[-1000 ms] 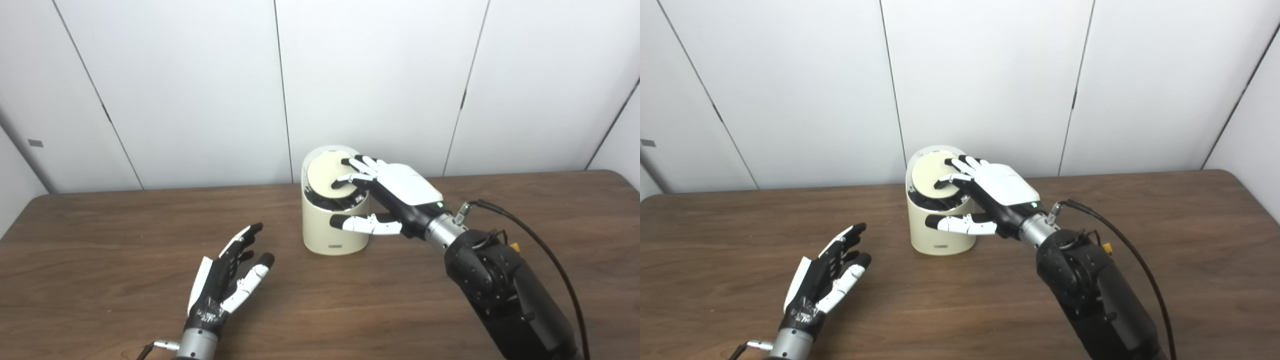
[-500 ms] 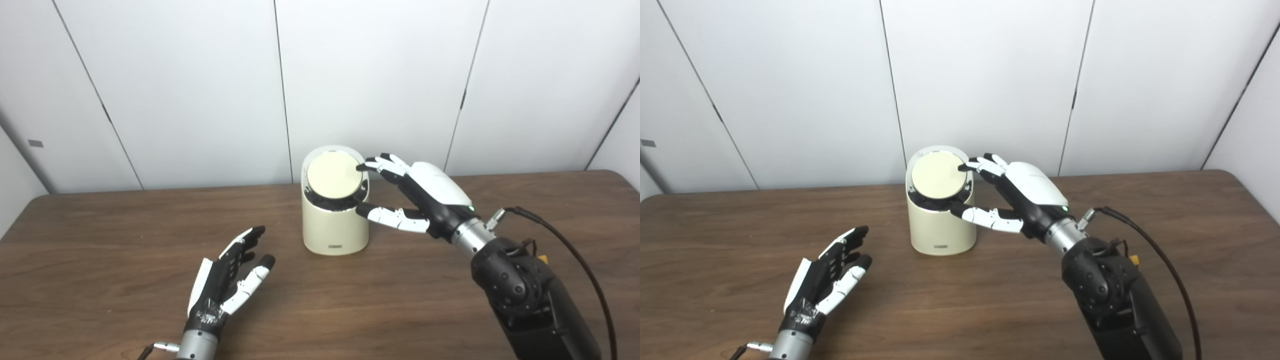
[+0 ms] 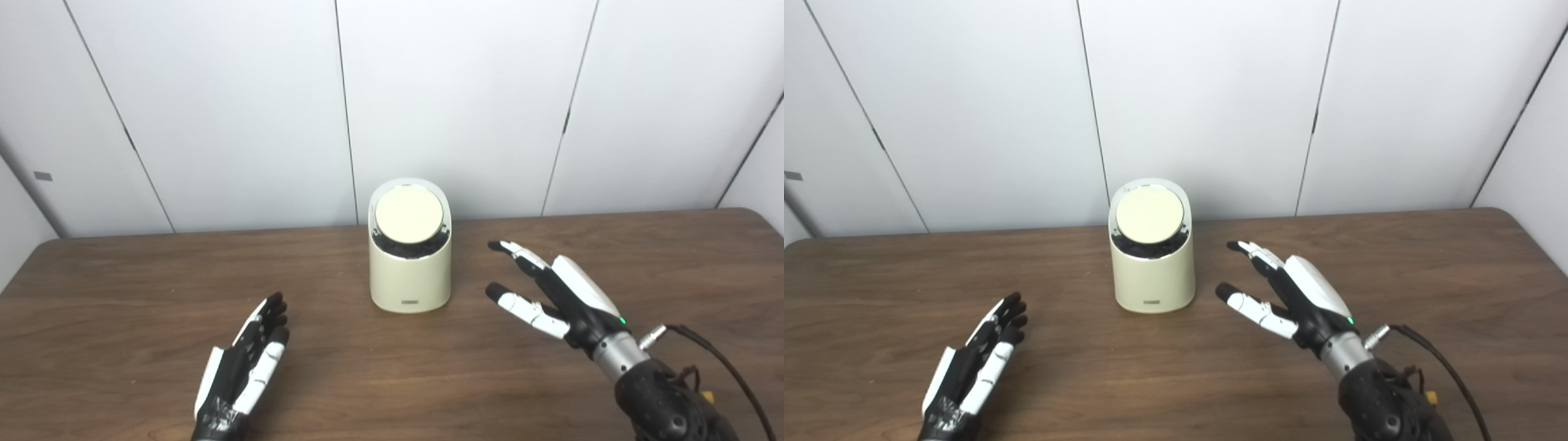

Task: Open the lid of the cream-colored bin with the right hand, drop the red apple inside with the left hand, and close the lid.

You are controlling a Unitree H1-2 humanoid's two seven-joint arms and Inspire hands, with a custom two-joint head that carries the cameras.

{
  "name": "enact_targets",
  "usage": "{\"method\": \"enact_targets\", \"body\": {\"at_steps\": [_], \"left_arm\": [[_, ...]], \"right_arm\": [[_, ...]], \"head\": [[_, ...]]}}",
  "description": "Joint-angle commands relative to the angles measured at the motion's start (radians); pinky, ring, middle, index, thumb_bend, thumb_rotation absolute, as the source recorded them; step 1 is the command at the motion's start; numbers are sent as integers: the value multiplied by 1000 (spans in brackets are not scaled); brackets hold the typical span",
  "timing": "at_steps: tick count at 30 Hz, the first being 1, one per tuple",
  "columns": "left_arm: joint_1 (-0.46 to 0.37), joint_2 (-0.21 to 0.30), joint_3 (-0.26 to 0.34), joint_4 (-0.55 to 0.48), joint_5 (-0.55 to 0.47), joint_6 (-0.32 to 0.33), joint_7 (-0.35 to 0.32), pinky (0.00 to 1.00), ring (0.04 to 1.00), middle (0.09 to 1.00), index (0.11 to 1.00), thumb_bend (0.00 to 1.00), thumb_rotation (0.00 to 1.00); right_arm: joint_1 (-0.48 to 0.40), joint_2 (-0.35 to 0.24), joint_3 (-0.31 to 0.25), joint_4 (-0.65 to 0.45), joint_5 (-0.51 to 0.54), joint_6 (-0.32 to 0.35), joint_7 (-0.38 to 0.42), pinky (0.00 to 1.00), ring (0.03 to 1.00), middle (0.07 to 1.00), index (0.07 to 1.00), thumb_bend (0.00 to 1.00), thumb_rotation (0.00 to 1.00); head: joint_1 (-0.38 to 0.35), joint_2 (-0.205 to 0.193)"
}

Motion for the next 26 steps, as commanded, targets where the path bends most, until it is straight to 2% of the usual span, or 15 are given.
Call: {"method": "enact_targets", "body": {"at_steps": [1,4,10,15,20,26], "left_arm": [[26,11,13,-46,-26,-40,-3,929,921,938,974,551,713],[86,12,20,-45,-14,-74,5,924,923,953,990,533,721],[166,0,41,-10,-24,-125,22,937,937,968,985,503,681],[184,-4,57,13,-29,-157,29,951,945,966,983,449,681],[187,-9,66,18,-13,-171,43,936,935,948,967,485,699],[193,-14,60,7,4,-171,56,940,936,948,962,474,700]], "right_arm": [[15,18,-15,-38,30,-29,-53,898,963,971,950,497,1000],[89,69,-38,-36,78,-30,-106,852,919,953,947,491,1000],[186,149,-82,32,170,-119,-222,919,945,950,948,514,1000],[219,163,-80,75,203,-192,-268,958,977,971,948,512,1000],[239,164,-87,103,257,-237,-283,917,980,986,967,507,1000],[245,155,-97,110,305,-247,-290,894,977,989,972,509,1000]], "head": [[-2,4],[-5,5],[-13,9],[-10,12],[-9,22],[3,32]]}}
